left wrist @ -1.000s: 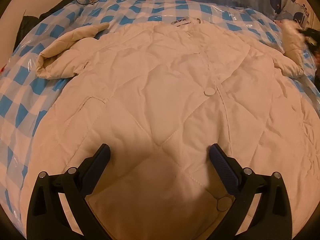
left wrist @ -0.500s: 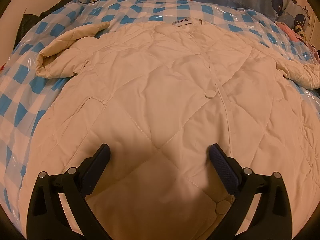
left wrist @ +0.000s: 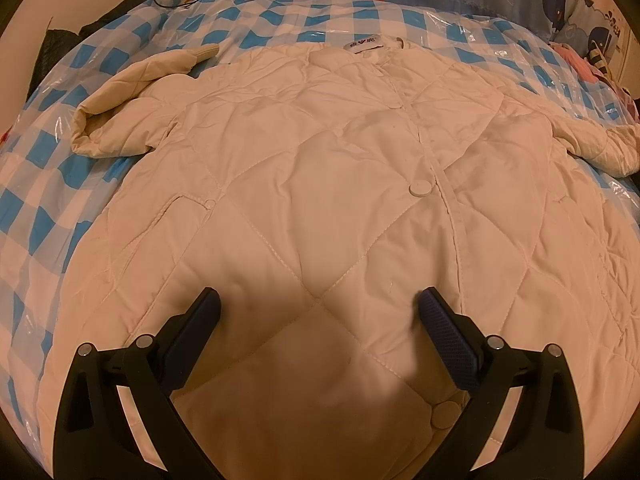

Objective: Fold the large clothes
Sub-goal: 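Lift the held sleeve with the right tool and carry it across the coat body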

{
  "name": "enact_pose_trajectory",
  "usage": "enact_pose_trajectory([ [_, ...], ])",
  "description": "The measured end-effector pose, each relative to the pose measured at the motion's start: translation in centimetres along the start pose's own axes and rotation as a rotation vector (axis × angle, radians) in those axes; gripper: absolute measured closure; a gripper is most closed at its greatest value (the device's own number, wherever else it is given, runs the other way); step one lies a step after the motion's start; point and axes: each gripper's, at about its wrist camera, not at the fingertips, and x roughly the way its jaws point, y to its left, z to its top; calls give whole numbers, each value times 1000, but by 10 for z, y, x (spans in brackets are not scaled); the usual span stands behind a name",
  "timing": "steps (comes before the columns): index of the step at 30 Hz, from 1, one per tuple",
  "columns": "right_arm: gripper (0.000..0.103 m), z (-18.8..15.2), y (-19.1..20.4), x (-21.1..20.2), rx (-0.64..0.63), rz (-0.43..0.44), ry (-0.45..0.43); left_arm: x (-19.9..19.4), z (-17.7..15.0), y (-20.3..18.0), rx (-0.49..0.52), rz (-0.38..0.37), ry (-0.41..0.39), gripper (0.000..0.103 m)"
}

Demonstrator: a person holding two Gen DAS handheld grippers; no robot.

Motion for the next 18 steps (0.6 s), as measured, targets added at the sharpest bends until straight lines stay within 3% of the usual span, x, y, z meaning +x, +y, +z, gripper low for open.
enact_pose_trajectory([
  [3, 57, 14, -4, 4, -7, -76, -35, 0, 0, 0, 0, 0, 0, 7],
  [5, 87, 24, -16, 6, 34, -123, -35, 0, 0, 0, -2, -2, 1, 7],
  [6, 91, 26, -15, 7, 23, -137, -27, 0, 0, 0, -4, -4, 2, 7],
  [11, 95, 22, 6, -1, -37, -95, -42, 0, 2, 2, -19, -24, 4, 7],
  [18, 95, -7, 131, -9, -291, 38, -90, -8, 7, 15, -76, -64, -10, 7],
])
